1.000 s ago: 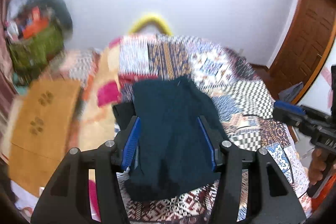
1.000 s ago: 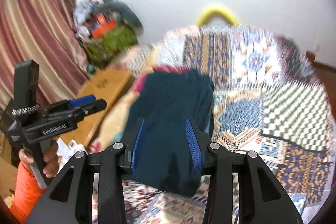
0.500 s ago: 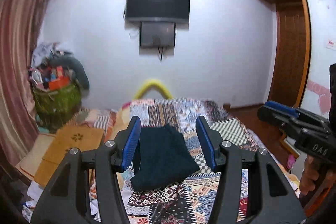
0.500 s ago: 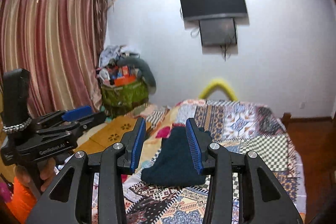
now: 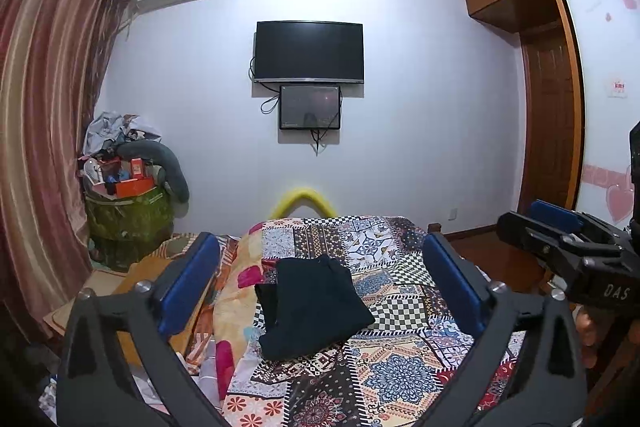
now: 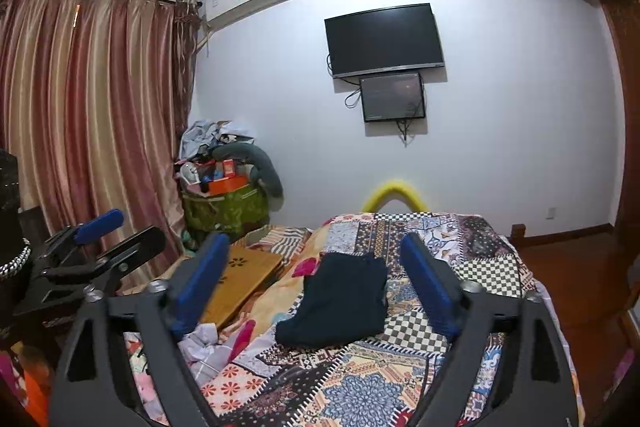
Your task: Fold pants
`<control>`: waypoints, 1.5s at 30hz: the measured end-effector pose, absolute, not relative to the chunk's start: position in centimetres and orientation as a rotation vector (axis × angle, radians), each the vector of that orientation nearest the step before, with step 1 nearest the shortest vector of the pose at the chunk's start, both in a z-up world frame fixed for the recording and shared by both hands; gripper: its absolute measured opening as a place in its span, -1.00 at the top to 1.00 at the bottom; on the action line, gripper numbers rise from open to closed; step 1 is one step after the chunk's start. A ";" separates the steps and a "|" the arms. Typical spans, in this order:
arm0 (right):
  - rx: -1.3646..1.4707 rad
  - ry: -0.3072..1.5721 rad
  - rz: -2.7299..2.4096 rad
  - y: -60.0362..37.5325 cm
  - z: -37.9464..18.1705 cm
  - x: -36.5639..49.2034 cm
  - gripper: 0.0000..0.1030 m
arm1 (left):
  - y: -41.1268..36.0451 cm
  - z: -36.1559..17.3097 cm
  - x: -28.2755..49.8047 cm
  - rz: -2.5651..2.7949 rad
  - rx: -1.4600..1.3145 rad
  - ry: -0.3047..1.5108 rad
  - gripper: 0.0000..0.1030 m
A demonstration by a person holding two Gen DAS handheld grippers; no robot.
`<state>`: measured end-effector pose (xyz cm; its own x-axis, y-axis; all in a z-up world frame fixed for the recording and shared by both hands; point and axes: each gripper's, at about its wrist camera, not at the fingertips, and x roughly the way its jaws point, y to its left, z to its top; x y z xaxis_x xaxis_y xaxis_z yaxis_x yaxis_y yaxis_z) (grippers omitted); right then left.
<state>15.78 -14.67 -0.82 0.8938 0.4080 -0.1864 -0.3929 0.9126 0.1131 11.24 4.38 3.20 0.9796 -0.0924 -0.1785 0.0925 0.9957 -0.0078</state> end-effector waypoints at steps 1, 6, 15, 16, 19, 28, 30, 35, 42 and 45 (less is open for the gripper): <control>0.067 0.202 0.403 -14.6 -0.9 15.7 -0.97 | 4.5 3.1 11.2 -0.092 -0.001 0.180 -0.99; 0.053 0.220 0.373 -14.2 -1.2 15.6 -1.00 | 4.4 2.7 10.6 -0.089 0.012 0.176 -1.00; 0.036 0.215 0.353 -14.1 -1.5 15.2 -1.00 | 3.6 2.0 10.5 -0.091 0.026 0.181 -1.00; 0.037 0.217 0.354 -14.1 -1.5 15.3 -1.00 | 3.6 1.9 10.6 -0.092 0.024 0.183 -1.00; 0.035 0.221 0.347 -14.2 -1.8 15.2 -1.00 | 3.7 1.8 10.8 -0.095 0.018 0.191 -1.00; 0.048 0.231 0.343 -14.6 -1.6 14.9 -1.00 | 3.8 1.8 11.0 -0.095 0.020 0.193 -1.00; 0.045 0.231 0.341 -14.6 -1.5 14.8 -1.00 | 3.8 1.7 11.0 -0.095 0.018 0.194 -1.00; 0.041 0.230 0.337 -14.5 -1.4 14.5 -1.00 | 3.8 1.5 11.2 -0.099 0.014 0.199 -1.00; 0.041 0.236 0.330 -14.5 -1.3 14.3 -1.00 | 4.1 1.4 11.3 -0.096 0.003 0.200 -1.00; 0.040 0.237 0.327 -14.4 -1.1 14.3 -1.00 | 4.1 1.4 11.4 -0.098 -0.003 0.202 -1.00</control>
<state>14.31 -14.41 -1.13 0.9196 0.3227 -0.2240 -0.3134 0.9465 0.0772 11.45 4.12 1.44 0.9748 -0.0980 -0.2003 0.0973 0.9952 -0.0130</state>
